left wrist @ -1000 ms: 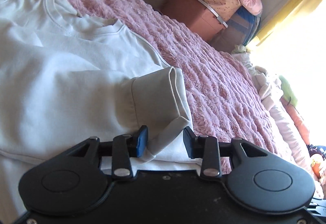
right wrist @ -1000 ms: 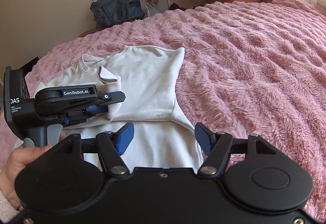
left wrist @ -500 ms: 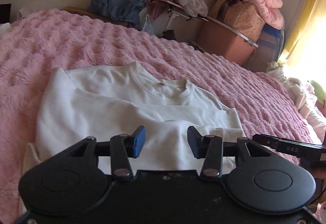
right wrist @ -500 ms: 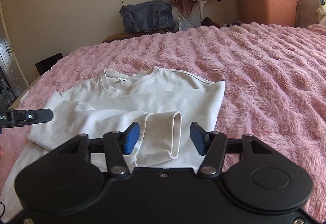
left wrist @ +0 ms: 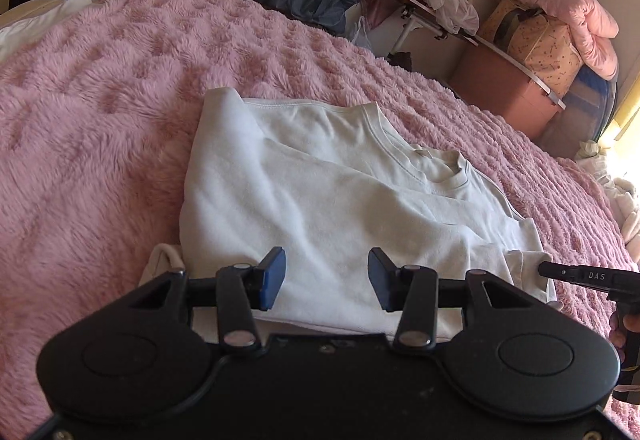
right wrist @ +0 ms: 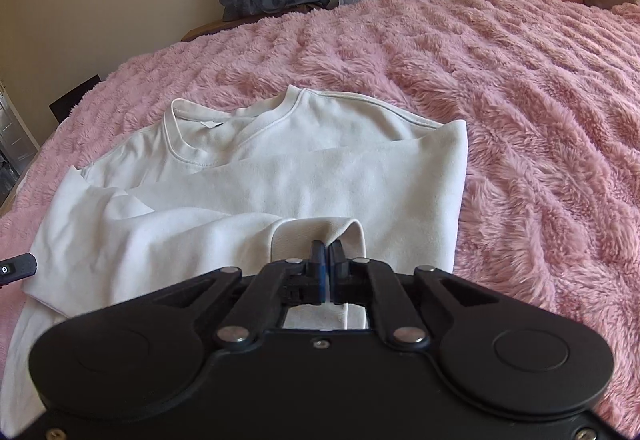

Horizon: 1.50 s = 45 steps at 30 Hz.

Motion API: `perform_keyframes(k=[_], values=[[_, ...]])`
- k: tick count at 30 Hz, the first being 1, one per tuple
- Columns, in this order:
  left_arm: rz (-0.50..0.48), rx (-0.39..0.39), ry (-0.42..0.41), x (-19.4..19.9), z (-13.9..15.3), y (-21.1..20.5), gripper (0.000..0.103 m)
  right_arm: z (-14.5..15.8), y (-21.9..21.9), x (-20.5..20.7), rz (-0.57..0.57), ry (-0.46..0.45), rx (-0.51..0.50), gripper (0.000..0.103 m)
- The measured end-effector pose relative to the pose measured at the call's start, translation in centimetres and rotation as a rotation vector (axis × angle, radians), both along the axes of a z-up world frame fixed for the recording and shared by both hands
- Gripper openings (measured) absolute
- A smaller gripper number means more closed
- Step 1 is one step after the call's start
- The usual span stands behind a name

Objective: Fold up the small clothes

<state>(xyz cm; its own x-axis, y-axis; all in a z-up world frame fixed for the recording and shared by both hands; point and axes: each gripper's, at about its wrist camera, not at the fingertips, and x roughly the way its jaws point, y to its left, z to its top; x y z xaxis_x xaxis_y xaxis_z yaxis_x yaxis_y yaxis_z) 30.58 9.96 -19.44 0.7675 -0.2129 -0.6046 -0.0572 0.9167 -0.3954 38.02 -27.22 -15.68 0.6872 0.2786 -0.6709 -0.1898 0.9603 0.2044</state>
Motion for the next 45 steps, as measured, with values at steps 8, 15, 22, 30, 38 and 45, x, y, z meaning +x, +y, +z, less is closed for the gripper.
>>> perform_keyframes(k=[8, 15, 22, 30, 38, 45], values=[[0.047, 0.021, 0.005, 0.3, -0.1, 0.1, 0.048, 2.1, -1.7, -1.6, -0.058, -0.067, -0.006, 0.003], [0.071, 0.018, 0.07, 0.4, -2.7, 0.9, 0.048, -2.6, -2.6, -1.3, -0.089, 0.034, -0.019, 0.003], [0.041, -0.001, 0.005, -1.4, -0.1, 0.6, 0.049, -1.6, -3.7, -3.0, -0.094, 0.006, 0.114, 0.029], [0.052, -0.006, 0.049, -1.6, -1.2, 1.0, 0.049, -1.3, -3.1, -6.7, -0.036, 0.01, 0.113, 0.041], [0.055, 0.007, 0.071, -1.4, -1.9, 1.1, 0.049, -2.9, -2.9, -6.0, -0.063, 0.06, 0.175, 0.011], [0.103, 0.01, 0.006, -2.7, -0.6, 1.4, 0.05, -0.6, -3.8, -8.3, -0.061, -0.004, 0.172, 0.008]])
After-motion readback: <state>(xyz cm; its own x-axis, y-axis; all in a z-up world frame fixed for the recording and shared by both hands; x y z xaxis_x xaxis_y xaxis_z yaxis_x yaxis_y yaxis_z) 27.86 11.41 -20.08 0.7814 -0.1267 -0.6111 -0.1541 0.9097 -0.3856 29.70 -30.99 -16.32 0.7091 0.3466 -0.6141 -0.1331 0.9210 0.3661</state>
